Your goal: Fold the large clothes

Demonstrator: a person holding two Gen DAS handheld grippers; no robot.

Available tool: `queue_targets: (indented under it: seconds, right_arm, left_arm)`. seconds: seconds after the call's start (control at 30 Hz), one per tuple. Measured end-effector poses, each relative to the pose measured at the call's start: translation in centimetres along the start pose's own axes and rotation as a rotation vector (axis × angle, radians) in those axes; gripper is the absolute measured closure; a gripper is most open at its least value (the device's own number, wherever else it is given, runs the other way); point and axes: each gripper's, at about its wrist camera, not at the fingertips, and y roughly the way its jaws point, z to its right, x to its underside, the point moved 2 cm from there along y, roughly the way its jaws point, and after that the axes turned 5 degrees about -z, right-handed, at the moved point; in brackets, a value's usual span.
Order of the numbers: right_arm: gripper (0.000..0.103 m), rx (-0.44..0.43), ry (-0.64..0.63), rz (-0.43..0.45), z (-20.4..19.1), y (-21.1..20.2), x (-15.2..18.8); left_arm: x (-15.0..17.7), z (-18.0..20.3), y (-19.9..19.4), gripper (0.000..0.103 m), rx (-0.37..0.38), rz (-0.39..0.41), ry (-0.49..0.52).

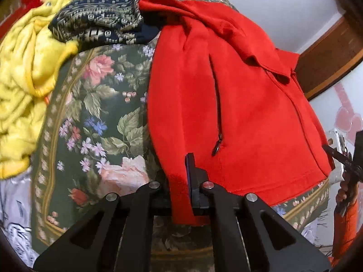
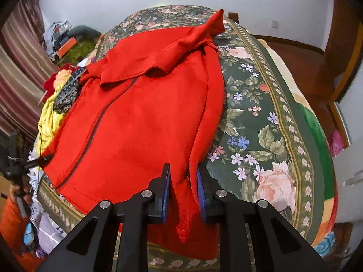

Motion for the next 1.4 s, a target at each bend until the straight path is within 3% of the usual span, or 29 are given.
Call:
queue_targets:
  seconds: [0.2, 0.37, 0.43, 0.6, 0.77, 0.9, 0.97, 1.1, 1.17, 1.3, 1.4]
  right_arm:
    - [0.089, -0.023, -0.033, 0.057, -1.2, -2.1, -1.2]
    - [0.089, -0.087, -0.054, 0.104, -2.2, -3.8, -4.1]
    - [0.09, -0.115, -0.052, 0.127, -2.6, -4.3, -6.2]
    - [0.09, -0.087, -0.069, 0.211, -3.5, -5.2, -12.2]
    - [0.09, -0.02, -0.029, 0.318, -2.8, -3.9, -20.2]
    - [0.093, 0.021, 0.035, 0.346, -1.4, -1.3, -26.3]
    - [0.093, 0.089, 0.054, 0.364, -0.5, 0.9, -29.3]
    - [0.093, 0.108, 0.112, 0.304, 2.0, 6.7, -33.3]
    - [0.093, 0.17, 0.095, 0.277, 2.5, 9.3, -34.4]
    - [0.093, 0.176, 0.057, 0.247, 3.0, 11.7, -34.1]
    - [0.093, 0.19, 0.014, 0.234, 2.6, 11.8, -33.1]
  left_arm:
    - [-1.4, 1.6, -2.8, 0.097, -0.019, 0.071, 0.057]
    - [-4.9, 3.0, -6.2, 0.097, 0.028, 0.167, 0.075]
    - [-6.9, 4.0, -7.9, 0.097, 0.049, 0.214, 0.084]
    - [-13.8, 5.8, -10.2, 0.097, 0.067, 0.311, 0.059]
    - [-21.3, 6.4, -9.5, 0.097, 0.01, 0.381, 0.047]
    - [-27.2, 6.1, -6.0, 0.097, -0.008, 0.356, 0.008]
    - [-29.4, 5.8, -3.9, 0.097, -0.036, 0.348, 0.007]
    - [-34.0, 4.1, 1.6, 0.097, -0.06, 0.299, -0.054]
    - [-35.8, 3.3, 4.5, 0.097, -0.086, 0.243, -0.082]
    - [-38.0, 1.8, 9.9, 0.097, -0.096, 0.084, -0.096]
    - [-38.2, 1.6, 10.6, 0.097, -0.076, 0.029, -0.082]
